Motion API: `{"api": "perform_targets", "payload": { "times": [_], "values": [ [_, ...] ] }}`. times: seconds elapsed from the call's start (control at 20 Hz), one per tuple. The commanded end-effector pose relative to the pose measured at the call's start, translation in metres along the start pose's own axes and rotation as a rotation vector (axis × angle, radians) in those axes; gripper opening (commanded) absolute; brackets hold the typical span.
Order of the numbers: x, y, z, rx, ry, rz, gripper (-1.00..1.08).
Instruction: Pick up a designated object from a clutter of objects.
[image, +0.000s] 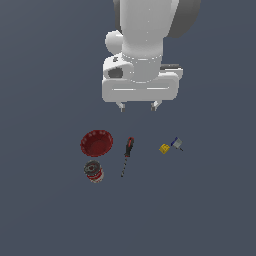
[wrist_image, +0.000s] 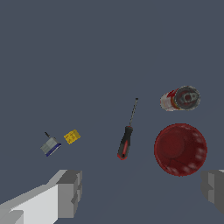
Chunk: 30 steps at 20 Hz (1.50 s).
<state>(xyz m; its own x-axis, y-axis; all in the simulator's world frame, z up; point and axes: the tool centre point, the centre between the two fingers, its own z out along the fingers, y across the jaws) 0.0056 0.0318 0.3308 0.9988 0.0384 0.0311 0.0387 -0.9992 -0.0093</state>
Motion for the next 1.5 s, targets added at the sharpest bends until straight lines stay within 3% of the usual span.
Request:
{"api": "perform_targets", "payload": {
  "times": [0.0, 0.85, 1.15, 1.45],
  "values": [
    [0.000, 0.000, 0.000, 0.000, 0.000, 0.000, 1.00],
    [0.011, -0.012, 0.007, 0.013, 0.020, -0.048, 1.00],
    [0.016, -0.039, 0.041, -0.004, 0.011, -0.134, 1.00],
    [0.015, -0.088, 0.101, -0.025, -0.002, -0.286, 1.00]
  ]
}}
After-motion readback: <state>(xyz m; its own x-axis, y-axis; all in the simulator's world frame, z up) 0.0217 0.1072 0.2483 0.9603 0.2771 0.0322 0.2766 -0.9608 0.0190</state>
